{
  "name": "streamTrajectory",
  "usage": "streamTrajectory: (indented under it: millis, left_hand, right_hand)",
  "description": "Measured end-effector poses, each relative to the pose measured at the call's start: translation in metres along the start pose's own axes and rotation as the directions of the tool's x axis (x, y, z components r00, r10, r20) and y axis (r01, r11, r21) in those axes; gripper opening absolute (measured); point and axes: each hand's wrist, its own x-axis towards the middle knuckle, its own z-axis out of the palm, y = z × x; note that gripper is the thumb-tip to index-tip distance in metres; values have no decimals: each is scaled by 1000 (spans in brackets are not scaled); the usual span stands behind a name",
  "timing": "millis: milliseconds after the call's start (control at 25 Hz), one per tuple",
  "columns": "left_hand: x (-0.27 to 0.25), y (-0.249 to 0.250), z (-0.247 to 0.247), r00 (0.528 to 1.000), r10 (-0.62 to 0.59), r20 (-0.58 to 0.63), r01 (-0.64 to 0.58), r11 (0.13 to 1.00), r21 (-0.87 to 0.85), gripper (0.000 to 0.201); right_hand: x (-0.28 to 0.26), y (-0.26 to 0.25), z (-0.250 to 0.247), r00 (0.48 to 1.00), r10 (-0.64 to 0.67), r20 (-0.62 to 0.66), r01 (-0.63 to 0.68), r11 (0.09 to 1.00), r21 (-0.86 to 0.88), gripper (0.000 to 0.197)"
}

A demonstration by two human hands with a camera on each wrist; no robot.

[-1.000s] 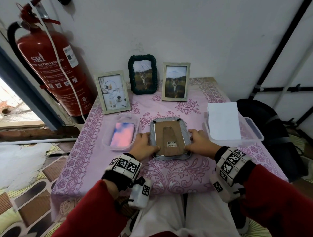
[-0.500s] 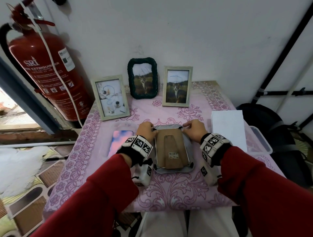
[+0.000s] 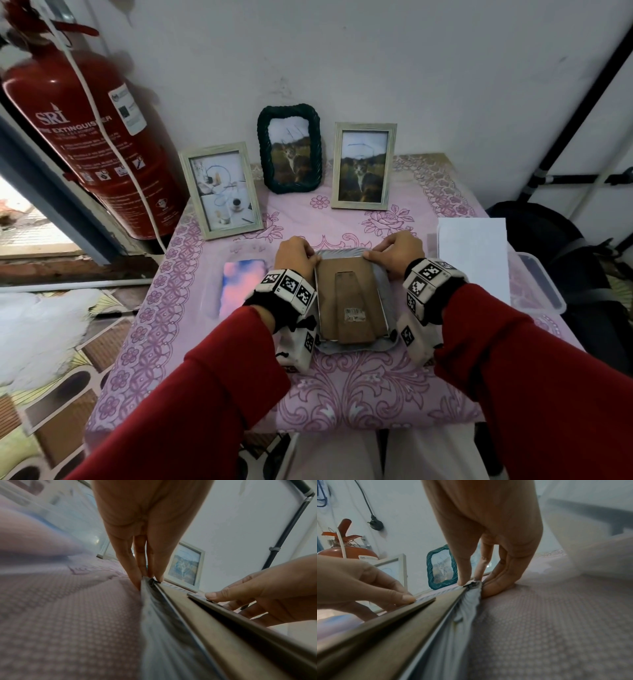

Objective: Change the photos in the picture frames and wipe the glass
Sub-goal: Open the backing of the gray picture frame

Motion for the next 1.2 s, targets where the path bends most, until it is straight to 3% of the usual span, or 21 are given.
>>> streamTrajectory:
  millis: [680, 1000, 1200]
  left_hand:
    - [2, 0, -2, 998, -50, 48, 52, 998, -34, 19]
    - [-1, -1, -5, 998, -34, 45, 35, 998, -42, 18]
    - [-11, -1, -3, 997, -16, 78, 25, 994, -107, 31]
  right_hand:
    - [3, 4, -2, 994, 50, 102, -65, 986, 151, 14]
    - [4, 8, 0, 998, 8, 65, -17, 990, 144, 15]
    - [-5, 11, 3, 1000, -1, 22, -2, 992, 128, 27]
